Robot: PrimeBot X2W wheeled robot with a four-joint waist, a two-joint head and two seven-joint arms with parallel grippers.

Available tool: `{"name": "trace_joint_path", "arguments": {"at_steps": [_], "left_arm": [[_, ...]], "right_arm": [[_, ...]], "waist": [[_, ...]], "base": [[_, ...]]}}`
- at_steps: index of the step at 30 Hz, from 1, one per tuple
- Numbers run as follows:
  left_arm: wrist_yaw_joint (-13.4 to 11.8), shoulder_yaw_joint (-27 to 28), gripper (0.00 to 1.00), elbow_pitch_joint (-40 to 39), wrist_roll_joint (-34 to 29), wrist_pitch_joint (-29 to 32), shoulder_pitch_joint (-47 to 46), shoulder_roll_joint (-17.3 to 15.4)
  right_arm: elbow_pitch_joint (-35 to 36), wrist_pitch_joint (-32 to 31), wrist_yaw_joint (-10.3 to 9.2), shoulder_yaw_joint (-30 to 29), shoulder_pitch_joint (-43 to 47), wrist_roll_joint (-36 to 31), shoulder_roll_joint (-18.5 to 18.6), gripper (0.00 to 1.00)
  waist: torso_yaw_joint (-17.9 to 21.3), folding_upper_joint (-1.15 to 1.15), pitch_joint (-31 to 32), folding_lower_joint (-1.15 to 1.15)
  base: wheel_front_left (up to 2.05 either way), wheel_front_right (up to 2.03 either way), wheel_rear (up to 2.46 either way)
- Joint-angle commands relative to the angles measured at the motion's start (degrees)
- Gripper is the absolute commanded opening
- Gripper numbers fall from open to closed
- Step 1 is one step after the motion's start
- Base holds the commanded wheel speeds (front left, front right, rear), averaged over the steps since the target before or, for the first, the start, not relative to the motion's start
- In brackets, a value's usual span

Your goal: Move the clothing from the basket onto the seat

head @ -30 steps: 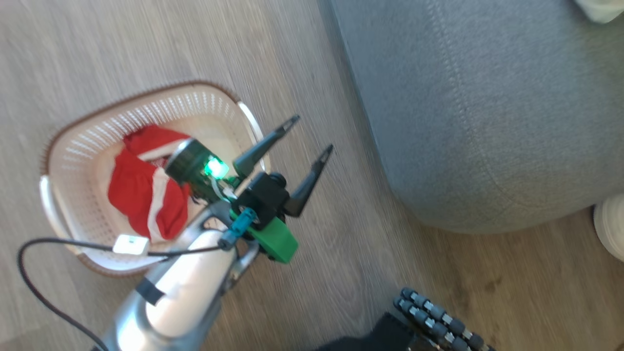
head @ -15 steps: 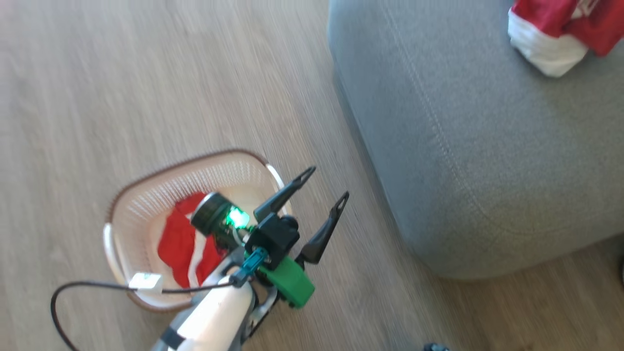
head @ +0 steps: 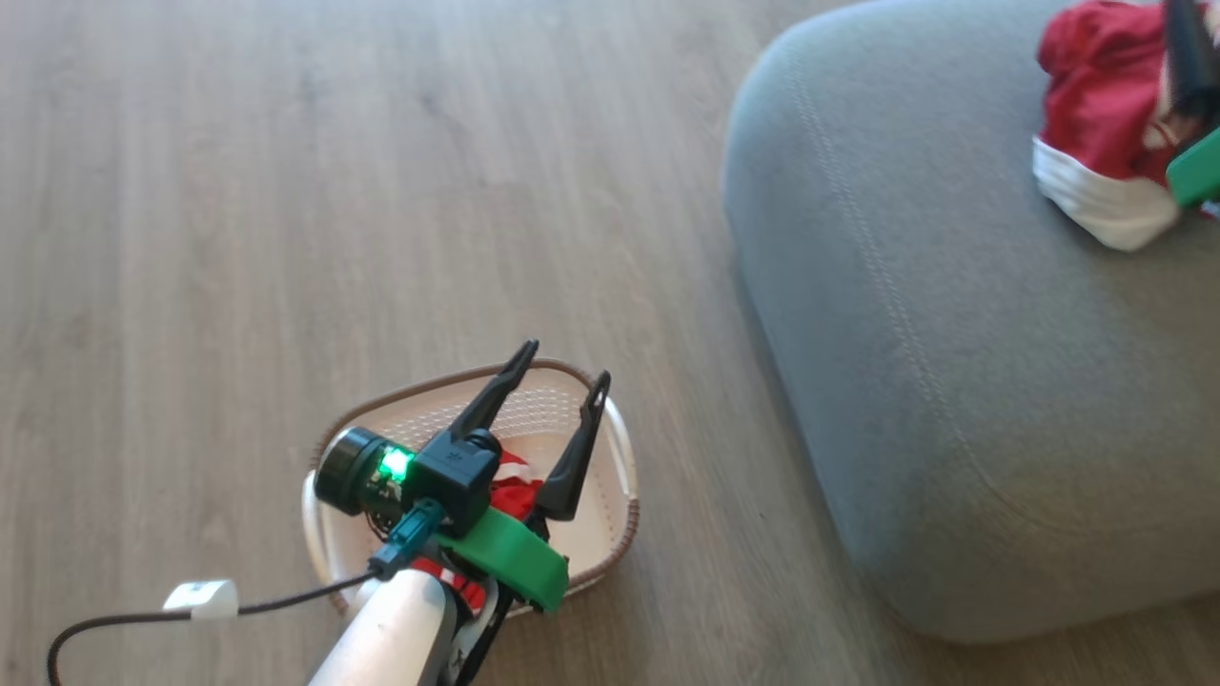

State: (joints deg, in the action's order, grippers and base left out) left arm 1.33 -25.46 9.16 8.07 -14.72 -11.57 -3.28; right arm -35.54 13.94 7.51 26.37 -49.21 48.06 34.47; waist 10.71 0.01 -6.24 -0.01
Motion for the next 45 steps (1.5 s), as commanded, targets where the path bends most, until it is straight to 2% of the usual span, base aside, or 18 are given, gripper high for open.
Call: {"name": "trace_joint_path", "arguments": {"at_steps": [1,4,8,17,26,30,36,45], "left_arm": [[-0.2,2.1,1.00,-2.4,0.1,-0.3,-1.4,0.4],[-0.9,3.4,1.00,-3.6,0.4,-0.3,-1.0,0.4],[-2.5,5.5,1.00,-4.6,0.7,-0.3,-0.1,0.4],[-9.2,9.7,1.00,-3.9,1.7,-0.3,1.6,0.4],[-14.8,12.3,1.00,-3.3,1.6,-0.3,3.7,0.4],[-15.4,12.5,1.00,-2.5,1.4,-0.3,4.5,0.4],[-15.6,12.0,1.00,-1.3,0.3,-0.3,5.8,0.4],[-15.9,10.1,1.00,-1.2,0.5,-0.3,6.2,0.4]], "right_arm": [[2.2,0.7,-0.02,-0.1,1.0,-0.5,2.1,1.00],[7.0,1.0,-0.02,-1.0,4.5,-2.9,2.3,1.00],[14.2,1.0,-0.02,-5.5,10.7,-6.8,-0.2,1.00],[27.3,1.1,-0.02,-15.2,28.2,-17.5,-9.5,1.00],[31.3,1.1,-0.02,-21.3,42.4,-24.9,-20.4,1.00],[31.6,1.1,-0.02,-20.0,44.7,-27.4,-22.1,1.00],[32.5,1.1,-0.02,-22.2,46.8,-29.7,-26.4,1.00],[32.9,1.1,-0.02,-22.6,48.6,-32.6,-28.4,1.00]], "waist": [[-1.9,-0.01,1.1,0.01],[-3.9,-0.01,2.0,0.01],[-6.6,-0.01,3.0,0.01],[-11.7,-0.01,4.0,0.01],[-12.9,-0.01,4.0,0.01],[-12.7,-0.01,4.1,0.01],[-12.3,-0.01,4.2,0.01],[-13.0,-0.01,4.1,0.01]], "base": [[0.00,0.00,0.00],[0.00,0.00,0.00],[0.00,0.00,0.00],[0.00,0.00,0.00],[0.00,0.00,0.00],[0.00,0.00,0.00],[0.00,0.00,0.00],[0.00,0.00,0.00]]}}
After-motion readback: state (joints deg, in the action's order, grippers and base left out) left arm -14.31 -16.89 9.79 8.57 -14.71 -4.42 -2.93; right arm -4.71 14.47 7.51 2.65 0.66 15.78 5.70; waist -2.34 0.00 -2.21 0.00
